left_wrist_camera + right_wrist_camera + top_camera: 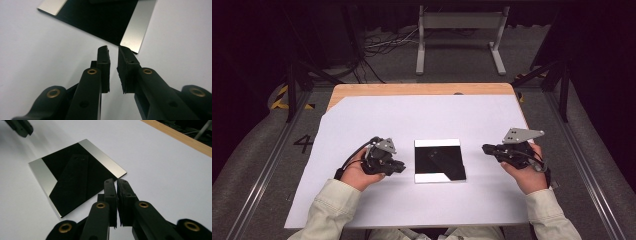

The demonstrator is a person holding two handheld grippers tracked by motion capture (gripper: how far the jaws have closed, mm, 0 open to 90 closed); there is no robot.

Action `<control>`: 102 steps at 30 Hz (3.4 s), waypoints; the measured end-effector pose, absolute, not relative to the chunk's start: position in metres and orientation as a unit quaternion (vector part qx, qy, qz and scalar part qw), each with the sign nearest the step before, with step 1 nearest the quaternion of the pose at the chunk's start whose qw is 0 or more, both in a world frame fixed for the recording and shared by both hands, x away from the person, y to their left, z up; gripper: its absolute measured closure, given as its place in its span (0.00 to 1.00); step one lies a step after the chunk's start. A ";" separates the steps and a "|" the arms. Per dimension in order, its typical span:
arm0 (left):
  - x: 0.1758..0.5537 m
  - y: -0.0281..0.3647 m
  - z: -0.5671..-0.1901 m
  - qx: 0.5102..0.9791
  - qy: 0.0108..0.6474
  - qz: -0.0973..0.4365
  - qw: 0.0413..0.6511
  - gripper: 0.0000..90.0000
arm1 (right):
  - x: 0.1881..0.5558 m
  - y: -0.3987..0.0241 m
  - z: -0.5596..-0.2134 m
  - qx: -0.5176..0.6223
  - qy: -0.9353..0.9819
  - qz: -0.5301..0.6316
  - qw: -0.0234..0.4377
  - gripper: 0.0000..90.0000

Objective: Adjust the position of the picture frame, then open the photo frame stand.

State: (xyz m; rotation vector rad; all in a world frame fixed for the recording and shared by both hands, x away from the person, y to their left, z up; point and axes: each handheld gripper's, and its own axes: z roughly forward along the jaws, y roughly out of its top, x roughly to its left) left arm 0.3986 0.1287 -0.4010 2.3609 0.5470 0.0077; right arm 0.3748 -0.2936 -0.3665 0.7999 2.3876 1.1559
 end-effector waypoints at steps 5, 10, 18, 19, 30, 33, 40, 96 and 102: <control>0.401 0.146 -0.393 0.888 0.229 0.004 0.398 0.89 | 0.371 -0.294 -0.363 0.272 0.849 0.419 0.174 0.91; 0.403 0.160 -0.387 0.859 0.262 0.032 0.438 0.86 | 0.371 -0.288 -0.364 0.281 0.847 0.419 0.166 0.85; 0.407 0.184 -0.383 0.814 0.316 0.079 0.481 0.79 | 0.368 -0.282 -0.362 0.292 0.835 0.438 0.161 0.79; 0.408 0.186 -0.384 0.810 0.318 0.080 0.487 0.77 | 0.368 -0.281 -0.362 0.291 0.834 0.440 0.163 0.78; 0.413 0.195 -0.390 0.790 0.335 0.119 0.500 0.66 | 0.360 -0.273 -0.352 0.293 0.823 0.461 0.156 0.69; 0.413 0.195 -0.391 0.787 0.341 0.120 0.500 0.66 | 0.356 -0.266 -0.348 0.294 0.827 0.458 0.141 0.66; 0.416 0.193 -0.393 0.791 0.338 0.120 0.496 0.63 | 0.351 -0.251 -0.346 0.275 0.854 0.427 0.118 0.67; 0.419 0.188 -0.400 0.809 0.333 0.099 0.474 0.57 | 0.365 -0.224 -0.407 0.262 0.943 0.200 0.041 0.87; 0.419 0.187 -0.402 0.809 0.338 0.092 0.473 0.57 | 0.368 -0.220 -0.412 0.259 0.947 0.187 0.041 0.91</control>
